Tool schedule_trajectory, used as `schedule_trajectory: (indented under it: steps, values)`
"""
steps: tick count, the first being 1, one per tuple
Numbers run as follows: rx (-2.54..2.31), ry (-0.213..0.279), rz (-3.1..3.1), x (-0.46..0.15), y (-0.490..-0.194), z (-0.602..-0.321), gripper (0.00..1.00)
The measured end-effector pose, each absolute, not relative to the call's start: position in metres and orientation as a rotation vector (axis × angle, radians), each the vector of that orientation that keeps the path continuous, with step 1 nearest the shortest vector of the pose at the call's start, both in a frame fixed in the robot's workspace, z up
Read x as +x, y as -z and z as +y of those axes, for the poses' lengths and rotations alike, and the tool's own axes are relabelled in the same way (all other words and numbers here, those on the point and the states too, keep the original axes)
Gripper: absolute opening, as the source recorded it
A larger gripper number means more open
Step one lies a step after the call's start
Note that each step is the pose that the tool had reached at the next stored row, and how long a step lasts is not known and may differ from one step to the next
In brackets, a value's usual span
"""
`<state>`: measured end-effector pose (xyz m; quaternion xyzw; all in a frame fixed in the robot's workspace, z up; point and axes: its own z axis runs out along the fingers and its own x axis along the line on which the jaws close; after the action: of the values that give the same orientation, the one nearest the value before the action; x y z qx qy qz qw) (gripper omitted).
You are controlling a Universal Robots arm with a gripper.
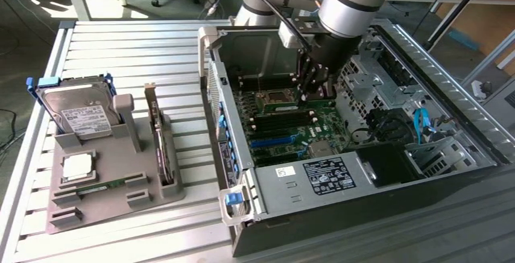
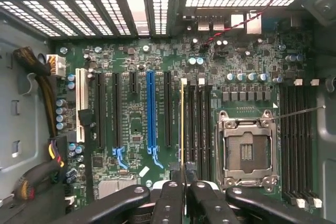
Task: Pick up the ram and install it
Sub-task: 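Insert the ram into the slot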
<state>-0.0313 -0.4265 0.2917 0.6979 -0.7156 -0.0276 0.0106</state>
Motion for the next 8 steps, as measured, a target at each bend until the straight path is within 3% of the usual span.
schedule_trajectory:
  steps: [8]
  values:
    - [2.177,0.088,-2.232,-0.031,-0.273,-0.425,0.12]
